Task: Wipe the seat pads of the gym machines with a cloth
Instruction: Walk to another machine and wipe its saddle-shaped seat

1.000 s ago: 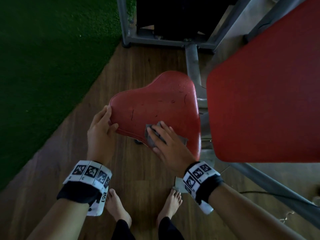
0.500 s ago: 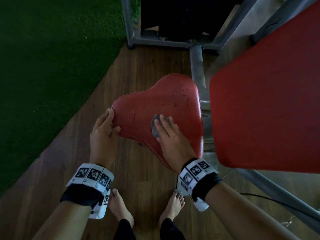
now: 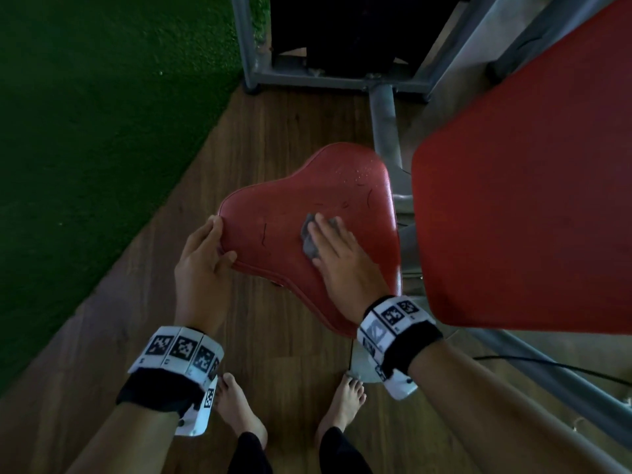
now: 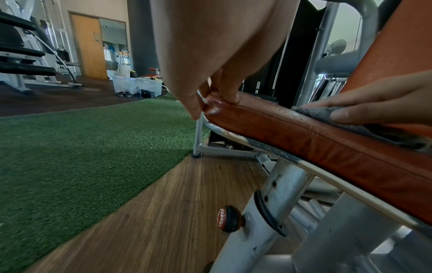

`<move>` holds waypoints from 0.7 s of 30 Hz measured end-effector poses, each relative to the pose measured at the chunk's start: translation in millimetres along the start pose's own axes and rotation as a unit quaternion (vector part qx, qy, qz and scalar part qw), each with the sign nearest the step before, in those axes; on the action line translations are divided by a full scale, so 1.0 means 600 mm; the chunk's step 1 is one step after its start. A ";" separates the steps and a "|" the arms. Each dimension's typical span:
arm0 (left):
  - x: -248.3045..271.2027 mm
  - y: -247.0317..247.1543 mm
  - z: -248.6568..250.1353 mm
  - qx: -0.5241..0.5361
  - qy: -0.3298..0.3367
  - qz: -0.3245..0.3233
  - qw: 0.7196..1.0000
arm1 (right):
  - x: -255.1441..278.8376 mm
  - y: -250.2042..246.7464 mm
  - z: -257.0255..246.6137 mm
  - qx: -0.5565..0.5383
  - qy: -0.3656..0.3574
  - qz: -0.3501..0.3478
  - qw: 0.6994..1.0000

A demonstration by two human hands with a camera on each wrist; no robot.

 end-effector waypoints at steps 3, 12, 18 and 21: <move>-0.001 0.000 -0.001 -0.007 -0.003 -0.001 1.000 | 0.002 -0.021 0.067 -0.060 0.112 0.038 0.991; -0.003 0.005 -0.001 -0.003 0.003 0.001 1.000 | 0.095 0.009 0.128 -0.214 0.330 0.101 0.914; -0.002 0.001 0.004 -0.016 0.013 0.001 1.000 | 0.143 0.052 0.083 -0.201 0.332 0.052 0.920; 0.001 0.000 0.006 -0.022 0.015 0.008 1.000 | 0.102 0.034 0.053 -0.136 0.282 0.069 0.947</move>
Point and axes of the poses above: each hand's wrist, its own x-axis away from the middle knuckle, its own y-axis out of the palm, z = x × y, the point moved 8 cm from there along -x, towards the middle knuckle, and after that the axes turned 11 degrees about -z, right-handed, at the moved point
